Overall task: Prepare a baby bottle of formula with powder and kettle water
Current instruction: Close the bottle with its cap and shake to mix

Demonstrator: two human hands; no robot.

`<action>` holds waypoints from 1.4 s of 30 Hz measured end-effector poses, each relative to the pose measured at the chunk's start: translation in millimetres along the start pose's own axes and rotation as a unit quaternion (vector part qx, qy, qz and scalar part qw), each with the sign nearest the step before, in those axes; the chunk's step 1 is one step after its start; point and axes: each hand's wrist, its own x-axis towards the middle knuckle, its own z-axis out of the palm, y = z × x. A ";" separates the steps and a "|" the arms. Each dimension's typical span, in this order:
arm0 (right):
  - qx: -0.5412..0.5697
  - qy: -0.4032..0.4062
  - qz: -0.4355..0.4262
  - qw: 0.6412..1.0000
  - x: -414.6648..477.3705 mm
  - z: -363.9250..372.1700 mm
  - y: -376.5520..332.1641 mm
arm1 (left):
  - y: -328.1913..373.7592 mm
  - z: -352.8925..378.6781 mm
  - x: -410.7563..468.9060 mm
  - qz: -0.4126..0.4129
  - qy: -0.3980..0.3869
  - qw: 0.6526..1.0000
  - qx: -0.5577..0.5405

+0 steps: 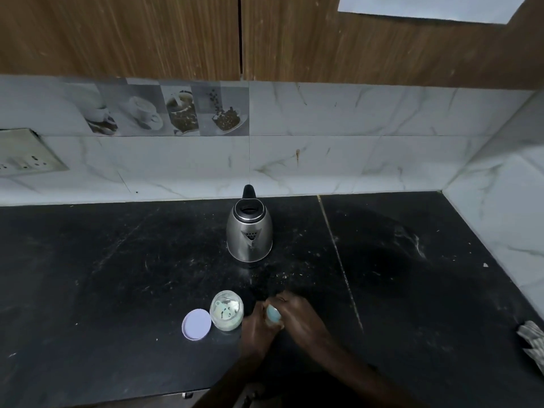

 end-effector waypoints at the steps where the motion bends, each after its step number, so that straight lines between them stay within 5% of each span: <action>1: -0.002 0.003 -0.001 1.000 -0.6 -1.0 -1.1 | -2.7 -1.0 0.9 0.002 -0.007 1.000 -0.001; 11: -0.024 -0.070 0.040 0.996 -16.2 -35.5 -5.2 | 22.2 -6.8 2.9 0.071 0.011 0.997 0.006; 19: -0.010 -0.027 0.032 0.999 -18.9 -65.7 -1.3 | 69.5 -18.9 -5.1 0.023 -0.026 0.999 -0.019; 23: 0.004 -0.024 0.057 0.998 -18.1 -66.0 -9.1 | 78.0 -25.6 -10.2 0.019 -0.032 0.998 0.051; 26: 0.016 -0.018 0.087 0.996 -18.8 -64.1 -13.0 | 83.3 -29.8 -12.4 0.069 0.035 0.994 0.083; 32: -0.045 -0.018 0.143 0.988 -12.3 -71.3 -25.4 | 90.7 -40.2 -17.0 0.052 -0.009 0.994 0.100; 36: 0.070 -0.051 0.125 0.988 -10.9 -89.9 -15.0 | 107.8 -57.4 -15.7 0.046 -0.015 0.994 0.098; 42: 0.302 0.010 0.058 0.951 -18.4 -104.4 -7.4 | 131.5 -85.7 -3.6 0.054 -0.046 0.995 0.070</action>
